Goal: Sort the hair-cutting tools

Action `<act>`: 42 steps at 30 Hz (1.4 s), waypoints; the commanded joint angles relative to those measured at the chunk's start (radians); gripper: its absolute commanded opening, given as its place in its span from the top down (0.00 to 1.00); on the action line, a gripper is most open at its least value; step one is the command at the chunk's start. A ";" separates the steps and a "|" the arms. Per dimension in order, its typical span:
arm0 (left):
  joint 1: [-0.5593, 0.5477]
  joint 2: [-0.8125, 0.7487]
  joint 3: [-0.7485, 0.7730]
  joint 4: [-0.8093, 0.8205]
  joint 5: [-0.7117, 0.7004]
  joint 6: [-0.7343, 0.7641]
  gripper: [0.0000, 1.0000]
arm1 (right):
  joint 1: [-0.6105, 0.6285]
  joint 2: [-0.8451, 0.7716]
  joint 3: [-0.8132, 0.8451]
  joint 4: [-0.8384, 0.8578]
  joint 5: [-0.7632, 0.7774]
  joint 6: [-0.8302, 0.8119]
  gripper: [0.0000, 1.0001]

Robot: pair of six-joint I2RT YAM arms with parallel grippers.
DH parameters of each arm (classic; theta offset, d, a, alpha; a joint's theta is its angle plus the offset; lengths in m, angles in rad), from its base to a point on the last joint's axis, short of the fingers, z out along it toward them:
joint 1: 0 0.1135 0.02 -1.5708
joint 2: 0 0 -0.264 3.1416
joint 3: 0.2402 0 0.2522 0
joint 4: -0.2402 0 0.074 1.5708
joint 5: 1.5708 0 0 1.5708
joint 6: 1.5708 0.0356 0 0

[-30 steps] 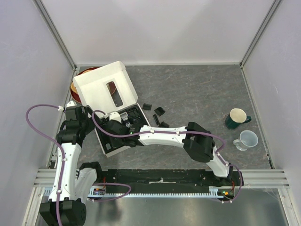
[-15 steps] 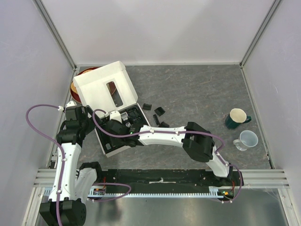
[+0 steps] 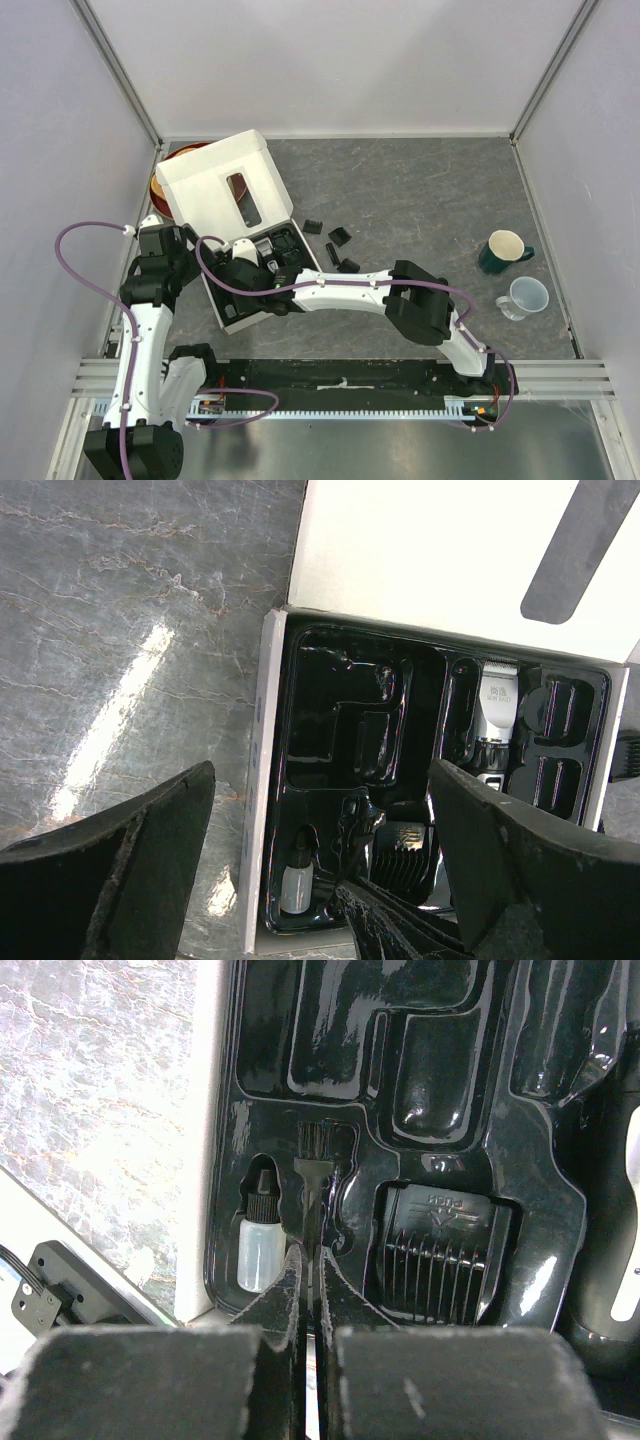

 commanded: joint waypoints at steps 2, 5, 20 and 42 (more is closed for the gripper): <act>0.002 -0.005 0.009 0.017 -0.005 -0.019 0.07 | 0.011 0.013 -0.011 0.027 0.032 0.014 1.00; 0.002 -0.007 0.009 0.017 -0.005 -0.018 0.07 | 0.014 0.016 -0.013 0.021 0.034 0.014 1.00; 0.000 -0.008 0.011 0.017 -0.007 -0.018 0.07 | 0.031 0.044 0.032 -0.059 0.069 0.009 0.98; 0.002 -0.007 0.011 0.017 -0.007 -0.016 0.07 | 0.031 -0.019 0.049 -0.088 0.133 0.002 0.70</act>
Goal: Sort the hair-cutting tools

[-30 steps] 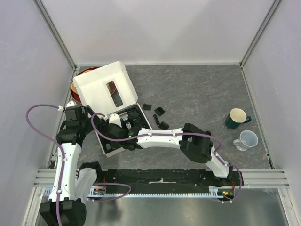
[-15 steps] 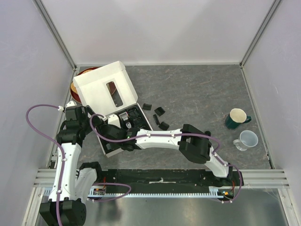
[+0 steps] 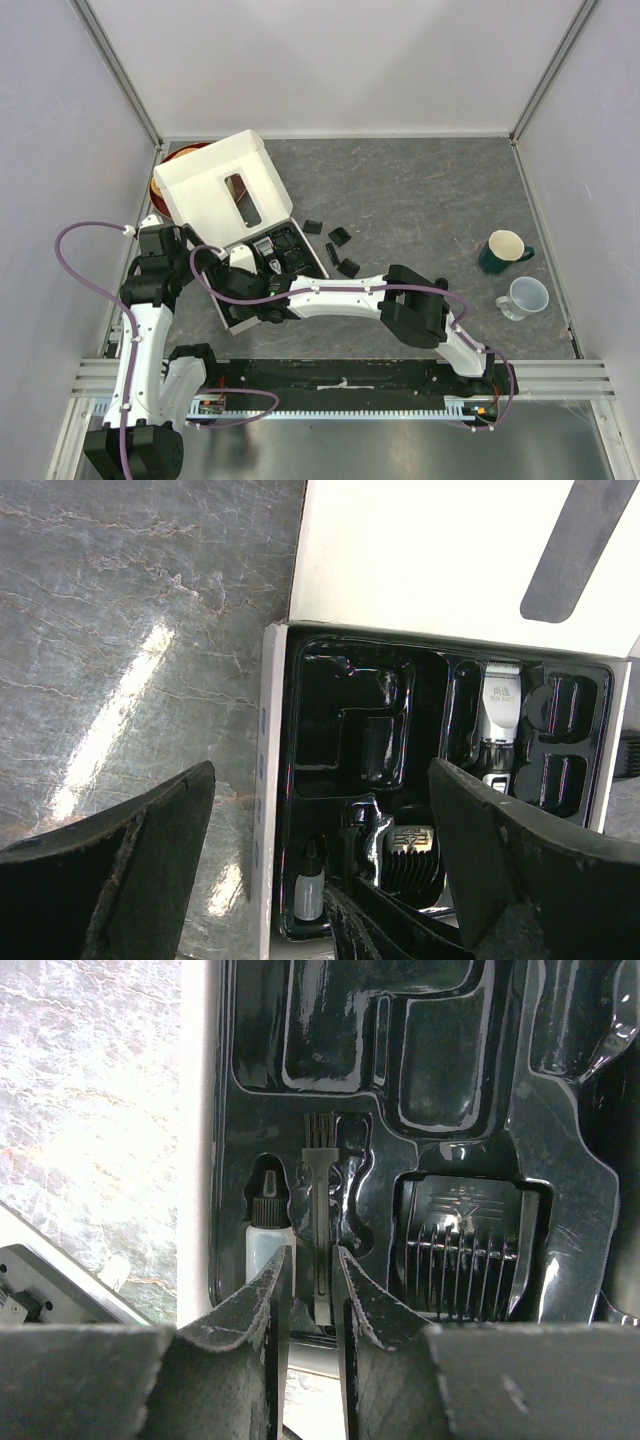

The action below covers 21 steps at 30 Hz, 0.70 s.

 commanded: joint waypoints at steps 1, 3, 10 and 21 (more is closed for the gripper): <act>0.003 -0.007 0.011 0.017 -0.008 -0.016 0.07 | 0.001 -0.051 0.021 -0.045 0.065 -0.009 0.70; 0.002 -0.008 0.011 0.016 -0.008 -0.016 0.07 | 0.003 -0.061 0.022 -0.046 0.082 -0.016 0.69; 0.002 -0.008 0.011 0.016 -0.008 -0.016 0.07 | 0.017 -0.095 0.024 -0.052 0.151 -0.053 0.67; 0.002 -0.005 0.011 0.017 -0.010 -0.016 0.07 | 0.021 -0.058 0.062 -0.045 0.137 -0.144 0.76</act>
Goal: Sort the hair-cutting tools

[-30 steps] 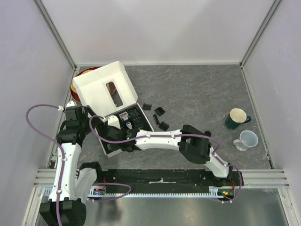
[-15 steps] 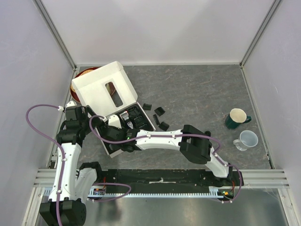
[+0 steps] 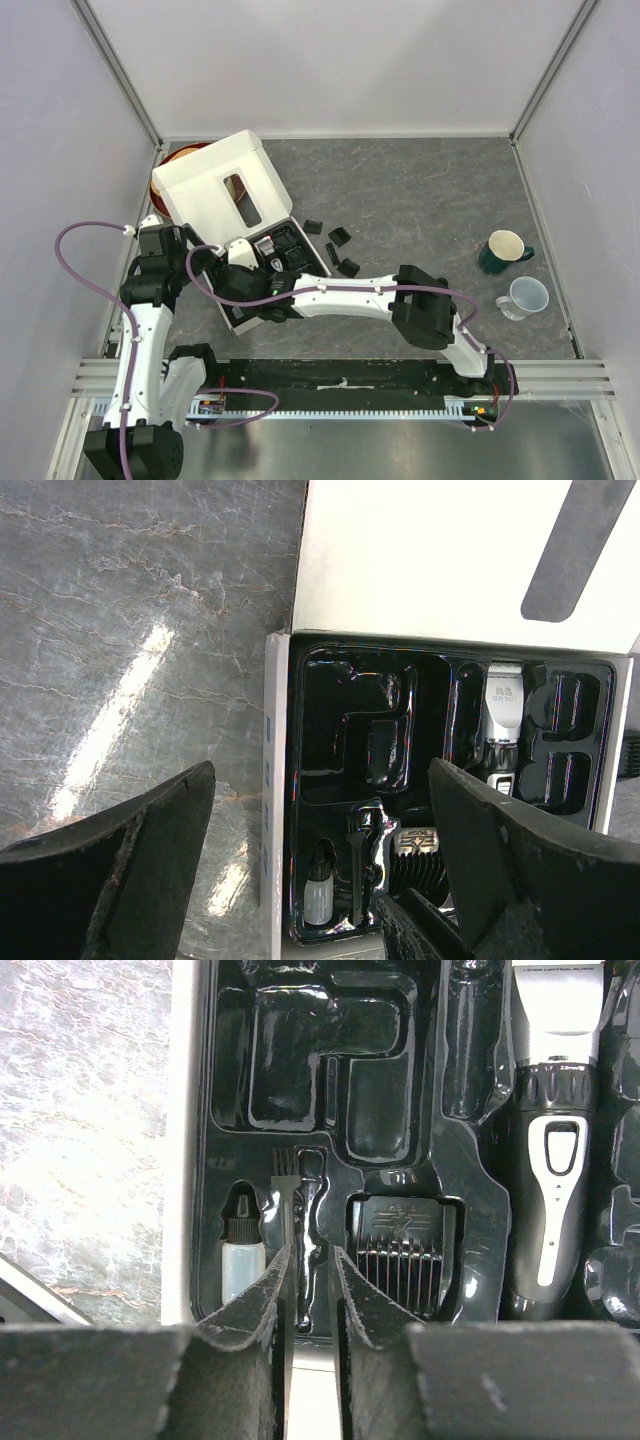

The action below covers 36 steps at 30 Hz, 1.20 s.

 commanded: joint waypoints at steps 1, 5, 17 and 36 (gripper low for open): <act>0.002 -0.004 0.011 0.016 -0.008 -0.018 0.07 | 0.009 -0.003 0.060 0.007 -0.004 -0.055 0.77; 0.002 -0.002 0.011 0.016 -0.007 -0.019 0.07 | 0.012 0.006 0.060 0.042 -0.043 -0.091 0.81; 0.002 -0.002 0.009 0.016 -0.008 -0.019 0.07 | 0.013 0.064 0.064 0.082 -0.106 -0.095 0.84; 0.032 0.119 0.046 -0.013 0.005 -0.030 0.08 | 0.012 -0.016 -0.071 0.200 -0.046 -0.081 0.88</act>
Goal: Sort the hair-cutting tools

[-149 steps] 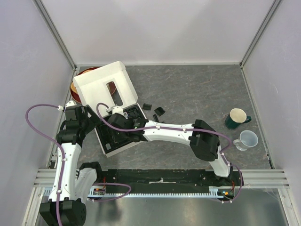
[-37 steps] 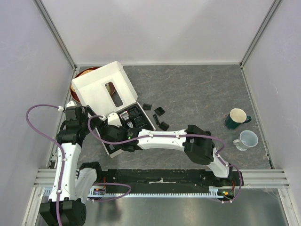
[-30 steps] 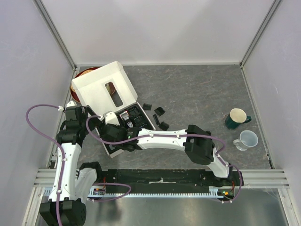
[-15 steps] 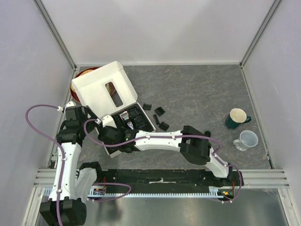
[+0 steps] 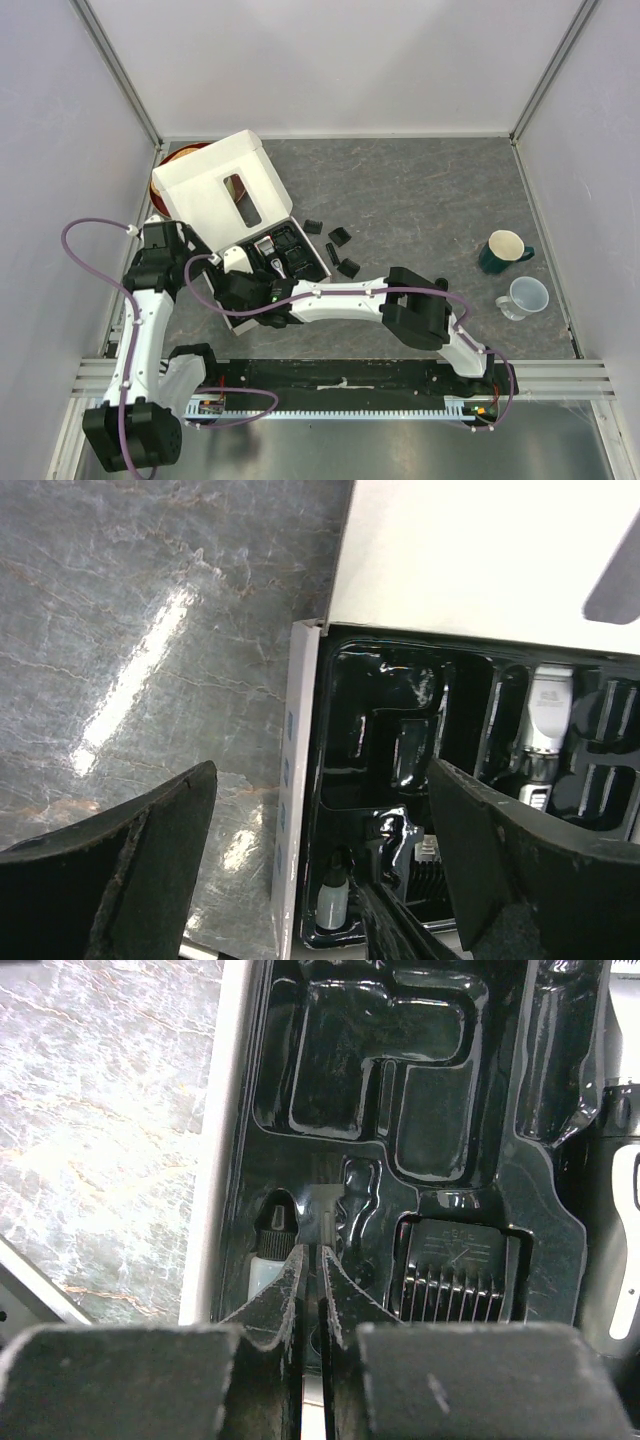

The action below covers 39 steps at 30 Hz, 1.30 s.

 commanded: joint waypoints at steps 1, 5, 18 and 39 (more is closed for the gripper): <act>0.031 0.059 0.046 0.001 0.030 -0.026 0.08 | 0.007 -0.058 -0.026 0.053 0.004 -0.011 0.88; 0.035 0.077 0.055 0.022 0.059 -0.049 0.09 | 0.007 -0.058 -0.036 0.054 0.007 -0.015 0.89; 0.035 0.090 0.052 0.019 0.072 -0.064 0.09 | 0.007 -0.048 -0.049 0.045 0.011 -0.038 0.89; 0.035 0.087 0.021 0.018 0.087 -0.071 0.09 | 0.007 -0.026 -0.017 -0.015 0.007 -0.110 0.91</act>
